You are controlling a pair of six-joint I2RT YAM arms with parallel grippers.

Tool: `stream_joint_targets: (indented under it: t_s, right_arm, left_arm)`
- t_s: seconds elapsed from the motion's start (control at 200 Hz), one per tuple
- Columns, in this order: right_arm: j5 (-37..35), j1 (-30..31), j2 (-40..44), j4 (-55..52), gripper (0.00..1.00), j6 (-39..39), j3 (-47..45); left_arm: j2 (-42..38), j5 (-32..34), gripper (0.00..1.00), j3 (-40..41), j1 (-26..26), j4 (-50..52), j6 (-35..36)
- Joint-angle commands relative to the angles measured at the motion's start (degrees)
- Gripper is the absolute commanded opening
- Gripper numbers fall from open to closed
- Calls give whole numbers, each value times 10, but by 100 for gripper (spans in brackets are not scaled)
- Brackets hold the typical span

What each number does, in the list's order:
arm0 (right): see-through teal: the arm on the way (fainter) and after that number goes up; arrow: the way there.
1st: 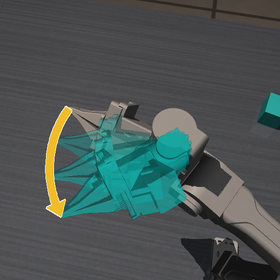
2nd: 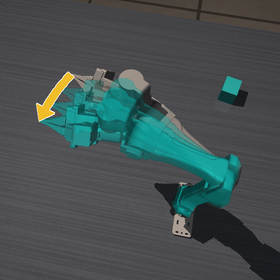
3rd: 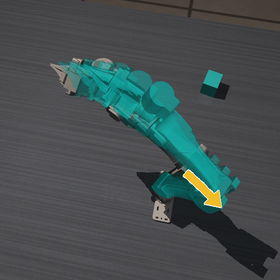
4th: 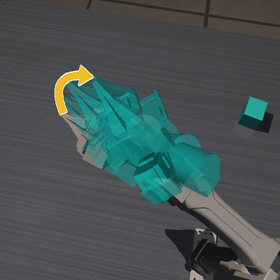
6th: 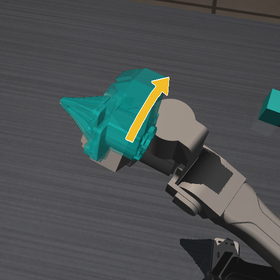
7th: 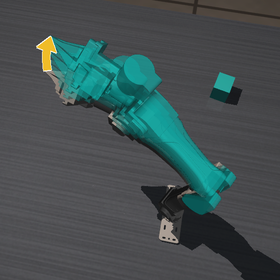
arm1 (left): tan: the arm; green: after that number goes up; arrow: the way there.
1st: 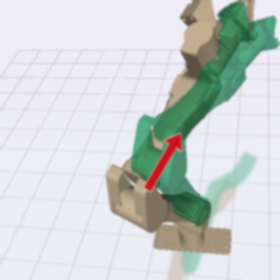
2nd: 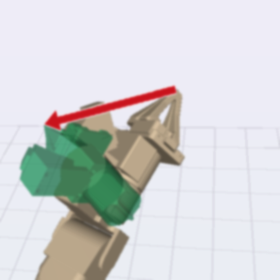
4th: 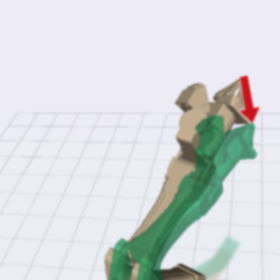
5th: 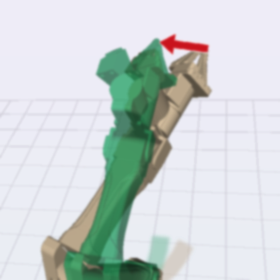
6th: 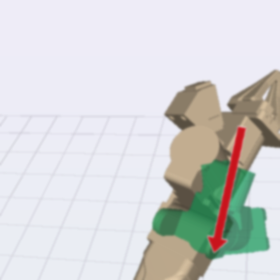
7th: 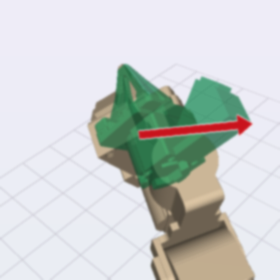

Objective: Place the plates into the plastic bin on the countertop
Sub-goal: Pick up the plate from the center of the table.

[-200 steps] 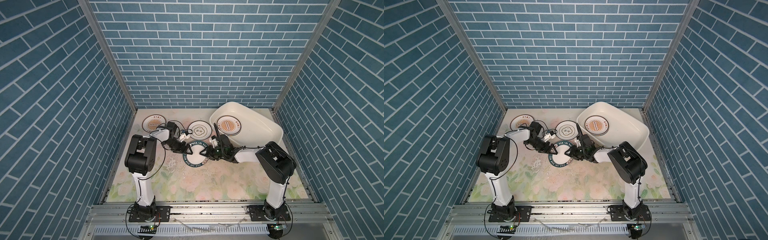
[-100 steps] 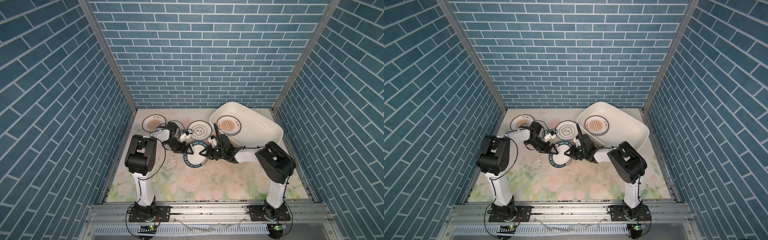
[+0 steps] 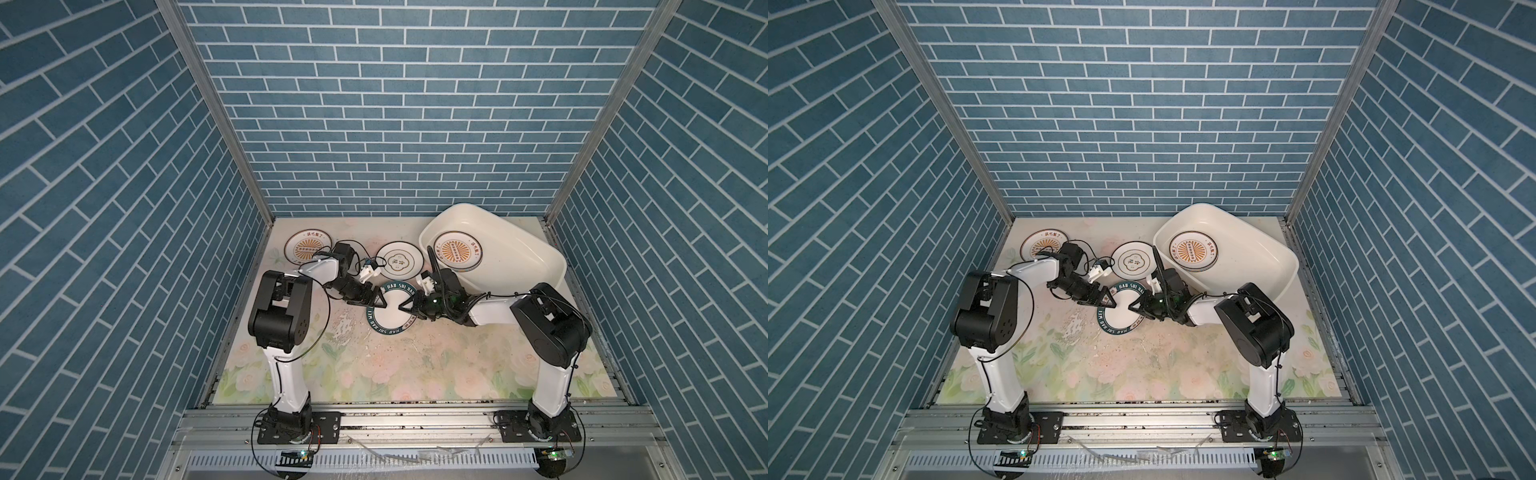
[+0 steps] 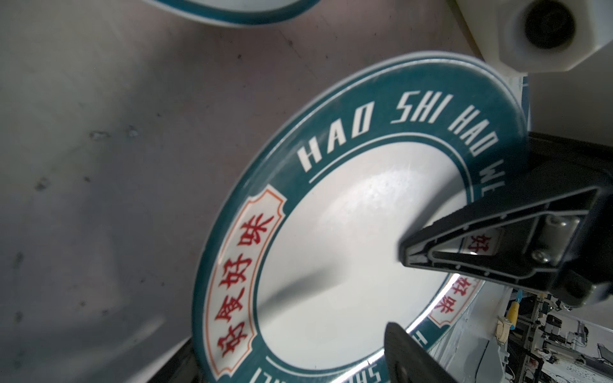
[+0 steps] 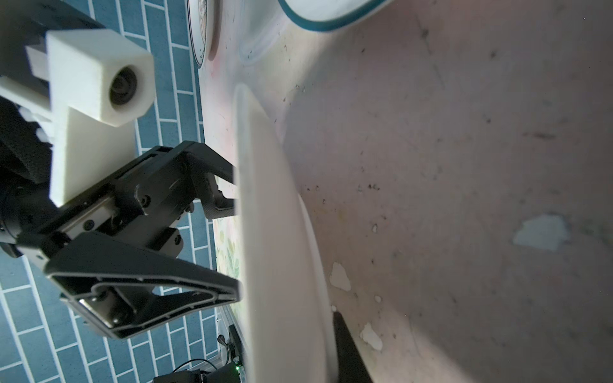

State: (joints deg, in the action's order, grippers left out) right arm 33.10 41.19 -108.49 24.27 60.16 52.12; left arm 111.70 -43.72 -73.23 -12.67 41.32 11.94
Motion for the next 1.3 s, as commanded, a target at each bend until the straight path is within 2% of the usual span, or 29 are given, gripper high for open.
stream_joint_targets:
  t_s: [0.0, 0.4, 0.895, 1.03, 1.295]
  right_arm:
    - [12, -1, 13, 27, 18, 10, 14]
    - [27, -10, 6, 79, 15, 41, 8]
    - [31, -26, 21, 49, 15, 27, 13]
    - [31, -29, 31, 39, 15, 23, 18]
    - [35, -33, 56, -7, 15, 7, 47]
  left_arm:
    - [-17, -15, 82, -3, -7, 13, 12]
    - [-15, -13, 82, 1, -6, 13, 17]
    - [-57, 4, 88, -29, 12, 49, 57]
    - [-74, -10, 89, -42, 40, 68, 70]
    - [-136, -58, 89, -64, 132, 79, 54]
